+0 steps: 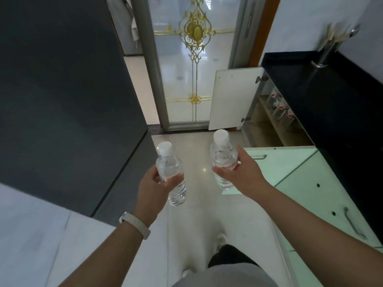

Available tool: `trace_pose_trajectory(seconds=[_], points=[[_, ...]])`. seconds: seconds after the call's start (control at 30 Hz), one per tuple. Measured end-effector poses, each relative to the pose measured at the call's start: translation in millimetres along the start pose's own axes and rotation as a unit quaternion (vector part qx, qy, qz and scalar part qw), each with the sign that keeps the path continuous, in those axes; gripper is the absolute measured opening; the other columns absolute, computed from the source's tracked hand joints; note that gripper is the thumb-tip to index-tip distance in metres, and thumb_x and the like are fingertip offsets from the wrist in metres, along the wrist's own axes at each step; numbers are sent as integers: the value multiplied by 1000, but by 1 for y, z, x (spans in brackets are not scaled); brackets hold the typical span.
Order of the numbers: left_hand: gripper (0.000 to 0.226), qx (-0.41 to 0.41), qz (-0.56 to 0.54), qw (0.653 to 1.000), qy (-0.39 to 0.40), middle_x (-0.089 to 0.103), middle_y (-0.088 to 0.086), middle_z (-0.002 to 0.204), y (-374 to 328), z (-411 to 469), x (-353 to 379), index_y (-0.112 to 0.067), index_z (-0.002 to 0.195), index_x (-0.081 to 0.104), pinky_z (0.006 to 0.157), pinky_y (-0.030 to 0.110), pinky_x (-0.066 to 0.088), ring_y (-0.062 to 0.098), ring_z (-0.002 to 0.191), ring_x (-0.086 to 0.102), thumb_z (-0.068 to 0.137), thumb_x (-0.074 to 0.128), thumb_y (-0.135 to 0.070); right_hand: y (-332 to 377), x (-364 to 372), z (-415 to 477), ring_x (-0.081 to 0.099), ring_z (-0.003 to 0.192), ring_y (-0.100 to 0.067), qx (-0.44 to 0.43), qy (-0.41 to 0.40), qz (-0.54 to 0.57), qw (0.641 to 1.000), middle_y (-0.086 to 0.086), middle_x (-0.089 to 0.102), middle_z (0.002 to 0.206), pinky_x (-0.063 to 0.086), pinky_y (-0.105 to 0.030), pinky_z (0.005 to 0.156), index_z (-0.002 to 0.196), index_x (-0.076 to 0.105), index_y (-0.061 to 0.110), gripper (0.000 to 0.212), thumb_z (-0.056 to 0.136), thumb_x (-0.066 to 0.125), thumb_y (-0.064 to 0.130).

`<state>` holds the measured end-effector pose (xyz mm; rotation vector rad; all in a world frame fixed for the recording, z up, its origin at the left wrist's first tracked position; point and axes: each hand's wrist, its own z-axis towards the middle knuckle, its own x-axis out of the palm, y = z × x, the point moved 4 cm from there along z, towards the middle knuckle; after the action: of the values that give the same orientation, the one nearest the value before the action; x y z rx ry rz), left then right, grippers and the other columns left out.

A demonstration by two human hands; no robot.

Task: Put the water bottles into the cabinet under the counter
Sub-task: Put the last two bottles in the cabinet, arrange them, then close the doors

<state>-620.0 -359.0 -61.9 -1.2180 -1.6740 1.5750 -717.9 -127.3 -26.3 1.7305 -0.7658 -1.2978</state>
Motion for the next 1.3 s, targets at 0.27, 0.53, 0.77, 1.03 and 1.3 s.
trace_pose_trajectory(seconds=[0.27,0.53,0.77,1.03,1.3], points=[[41,-20,10,1000,22,77,-5,97,-15,122,54,-21,107,73,74,25,54,12,88,73,70,90,-14,-13,-12,130,60,79,4,7,-11,17,1000,16,64,90,43,-16,63,94,53,40,41,69,86,38],[43,9,10,999,34,77,-6,96,-97,250,125,-22,109,71,69,17,54,8,88,73,72,89,-10,2,-68,272,64,85,5,-12,-23,94,995,22,68,93,53,-24,77,107,58,44,49,66,85,40],[50,43,19,996,75,76,-4,103,-143,317,183,-16,121,69,68,13,54,4,87,72,74,87,-17,2,-125,339,63,89,2,-46,-74,112,990,18,66,96,51,-23,76,101,55,42,44,71,85,29],[43,36,12,984,172,78,-4,93,-162,382,255,-16,113,67,70,18,57,11,85,74,76,84,-2,-29,-165,371,67,90,-2,-14,-149,139,979,9,69,100,51,-15,72,119,59,26,51,74,84,20],[51,51,78,946,310,77,-1,98,-160,474,325,-23,112,72,77,37,59,21,91,74,66,92,-31,-58,-184,406,65,86,5,98,-254,146,951,19,68,94,48,-10,68,102,58,44,44,74,84,21]])
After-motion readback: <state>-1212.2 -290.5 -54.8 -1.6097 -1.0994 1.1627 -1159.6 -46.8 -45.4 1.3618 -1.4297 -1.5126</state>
